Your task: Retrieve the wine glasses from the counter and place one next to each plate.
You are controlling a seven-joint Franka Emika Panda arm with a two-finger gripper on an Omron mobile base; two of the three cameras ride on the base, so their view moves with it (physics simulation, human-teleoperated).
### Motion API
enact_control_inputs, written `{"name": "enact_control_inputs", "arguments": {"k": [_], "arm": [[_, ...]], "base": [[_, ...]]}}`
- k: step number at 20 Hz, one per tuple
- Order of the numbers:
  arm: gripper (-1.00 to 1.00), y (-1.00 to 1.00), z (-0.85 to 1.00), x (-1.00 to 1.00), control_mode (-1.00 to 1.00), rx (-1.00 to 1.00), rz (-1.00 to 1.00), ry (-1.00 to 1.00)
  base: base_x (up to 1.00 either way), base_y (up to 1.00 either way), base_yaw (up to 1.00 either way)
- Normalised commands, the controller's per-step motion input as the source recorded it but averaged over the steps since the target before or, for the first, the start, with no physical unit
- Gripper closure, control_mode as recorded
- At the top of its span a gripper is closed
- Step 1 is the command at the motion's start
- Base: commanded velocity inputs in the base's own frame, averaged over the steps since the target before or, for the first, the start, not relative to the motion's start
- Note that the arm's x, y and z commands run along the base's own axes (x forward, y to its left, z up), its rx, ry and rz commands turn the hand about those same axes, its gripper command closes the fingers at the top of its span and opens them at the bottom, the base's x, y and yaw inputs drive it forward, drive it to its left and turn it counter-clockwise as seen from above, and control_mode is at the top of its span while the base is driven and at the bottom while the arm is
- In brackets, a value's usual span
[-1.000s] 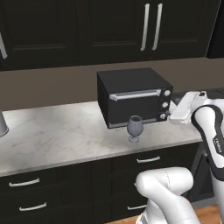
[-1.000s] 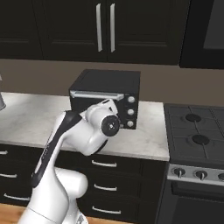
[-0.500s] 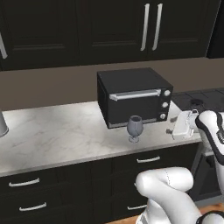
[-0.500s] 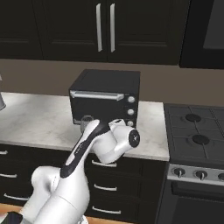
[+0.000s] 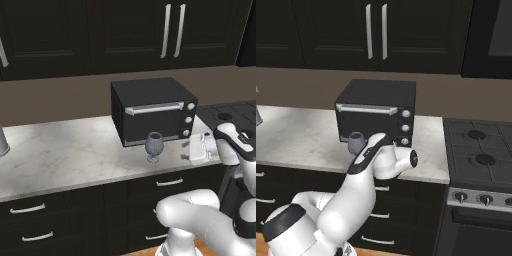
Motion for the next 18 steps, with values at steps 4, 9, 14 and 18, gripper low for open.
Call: {"name": "enact_control_inputs", "arguments": {"k": [4,9,14,18], "arm": [[-1.0,0.28,-0.08,0.06,-1.0,0.0,0.02,0.16],[-1.0,0.29,-0.29,0.0,-1.0,0.0,-0.01,0.04],[-1.0,0.09,-0.39,0.02,-1.0,0.0,0.0,0.0],[-1.0,0.14,-0.07,0.19,-1.0,0.0,-0.03,0.0]], "base": [[0.0,0.0,0.0],[0.0,0.0,0.0],[0.0,0.0,0.0],[0.0,0.0,0.0]]}}
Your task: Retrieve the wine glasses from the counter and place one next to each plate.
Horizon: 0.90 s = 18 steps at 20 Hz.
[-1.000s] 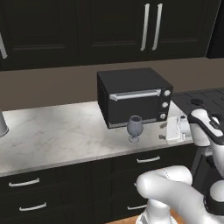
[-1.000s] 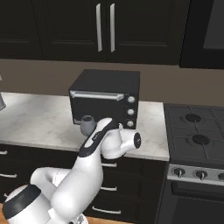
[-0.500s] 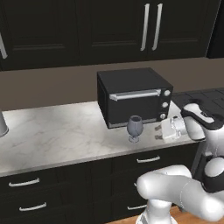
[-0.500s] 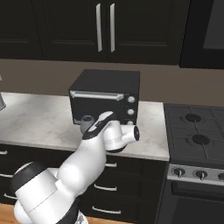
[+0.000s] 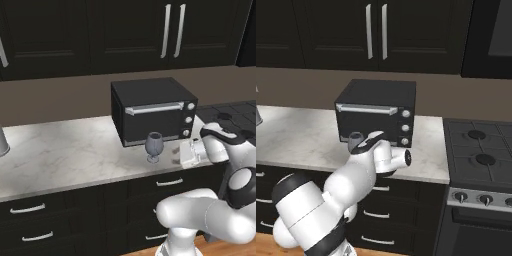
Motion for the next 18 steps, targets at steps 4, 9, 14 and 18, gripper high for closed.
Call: {"name": "enact_control_inputs", "arguments": {"k": [4,9,14,18], "arm": [[-1.0,0.19,-0.05,0.35,-1.0,0.0,-0.05,0.0],[-1.0,0.1,-0.2,0.2,-1.0,0.0,-0.02,0.0],[-1.0,0.04,-0.21,0.25,-1.0,0.0,-0.01,0.0],[-1.0,0.06,-0.11,0.33,-1.0,0.0,-0.01,0.0]], "base": [[0.0,0.0,0.0],[0.0,0.0,0.0],[0.0,0.0,0.0],[0.0,0.0,0.0]]}}
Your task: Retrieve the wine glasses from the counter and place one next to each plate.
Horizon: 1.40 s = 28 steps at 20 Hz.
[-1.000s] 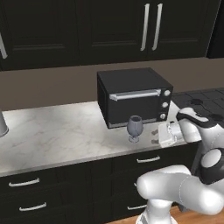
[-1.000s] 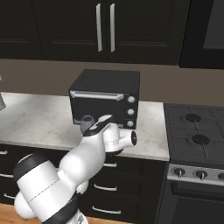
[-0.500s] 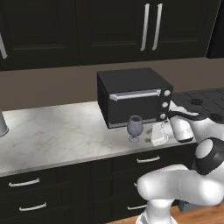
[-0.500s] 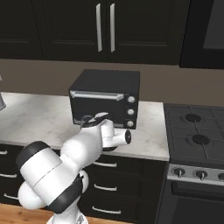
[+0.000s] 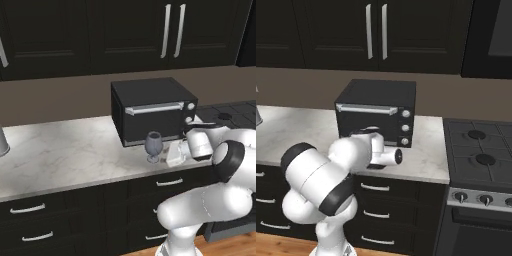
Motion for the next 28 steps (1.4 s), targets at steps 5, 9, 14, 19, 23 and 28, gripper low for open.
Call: {"name": "enact_control_inputs", "arguments": {"k": [5,9,14,19,23,28], "arm": [[-1.0,0.02,-0.11,0.26,-1.0,0.0,-0.02,0.0],[-1.0,0.02,-0.16,0.07,-1.0,0.0,-0.01,0.0],[-1.0,0.16,-0.17,0.02,-1.0,0.0,-0.01,0.0],[-1.0,0.25,0.0,0.05,-1.0,0.0,-0.04,0.0],[-1.0,0.18,0.0,0.16,-1.0,0.0,-0.05,0.0],[-1.0,0.09,-0.02,0.27,-1.0,0.0,-0.06,0.0]], "base": [[0.0,0.0,0.0],[0.0,0.0,0.0],[0.0,0.0,0.0],[0.0,0.0,0.0],[0.0,0.0,0.0],[0.0,0.0,0.0]]}}
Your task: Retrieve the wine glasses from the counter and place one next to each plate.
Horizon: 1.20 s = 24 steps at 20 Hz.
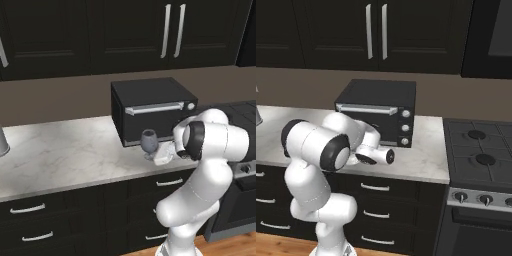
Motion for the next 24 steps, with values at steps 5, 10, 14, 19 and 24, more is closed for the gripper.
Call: {"name": "enact_control_inputs", "arguments": {"k": [5,10,14,19,24], "arm": [[-1.0,0.0,-0.13,0.42,-1.0,0.0,-0.1,0.0],[-1.0,0.0,-0.25,0.45,-1.0,0.0,-0.11,0.0],[-1.0,0.0,-0.28,0.41,-1.0,0.0,-0.1,0.0],[-1.0,0.0,-0.09,0.42,-1.0,0.0,-0.11,0.0],[1.0,0.13,0.0,0.23,-1.0,0.0,-0.1,0.01]], "base": [[0.0,0.0,0.0],[0.0,0.0,0.0],[0.0,0.0,0.0],[0.0,0.0,0.0],[0.0,0.0,0.0]]}}
